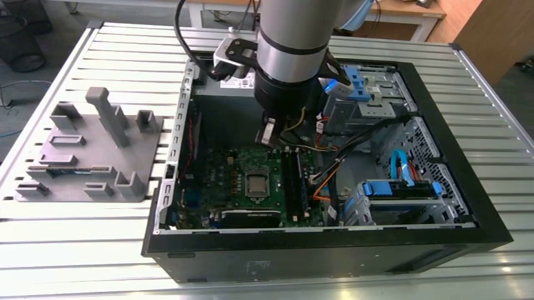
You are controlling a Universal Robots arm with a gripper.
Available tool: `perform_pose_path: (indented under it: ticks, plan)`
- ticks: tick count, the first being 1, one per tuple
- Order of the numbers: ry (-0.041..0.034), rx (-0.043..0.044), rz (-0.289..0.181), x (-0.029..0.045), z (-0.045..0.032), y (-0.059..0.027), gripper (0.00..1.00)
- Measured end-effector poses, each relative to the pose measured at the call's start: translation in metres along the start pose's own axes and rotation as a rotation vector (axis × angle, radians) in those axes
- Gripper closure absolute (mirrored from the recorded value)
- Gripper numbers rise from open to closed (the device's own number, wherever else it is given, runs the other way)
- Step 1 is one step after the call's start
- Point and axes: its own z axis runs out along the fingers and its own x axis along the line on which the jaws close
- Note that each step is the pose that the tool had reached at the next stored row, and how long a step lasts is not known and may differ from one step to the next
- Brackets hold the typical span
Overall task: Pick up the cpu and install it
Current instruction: 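Install the first cpu locking lever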
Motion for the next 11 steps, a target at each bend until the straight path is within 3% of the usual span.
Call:
perform_pose_path:
  ticks: [6,11]
  plan:
    - [-0.0009,0.0012,0.015,-0.0073,0.0012,-0.0019,0.89]
    - [-0.0029,0.0045,0.054,-0.0098,0.0023,-0.0034,0.89]
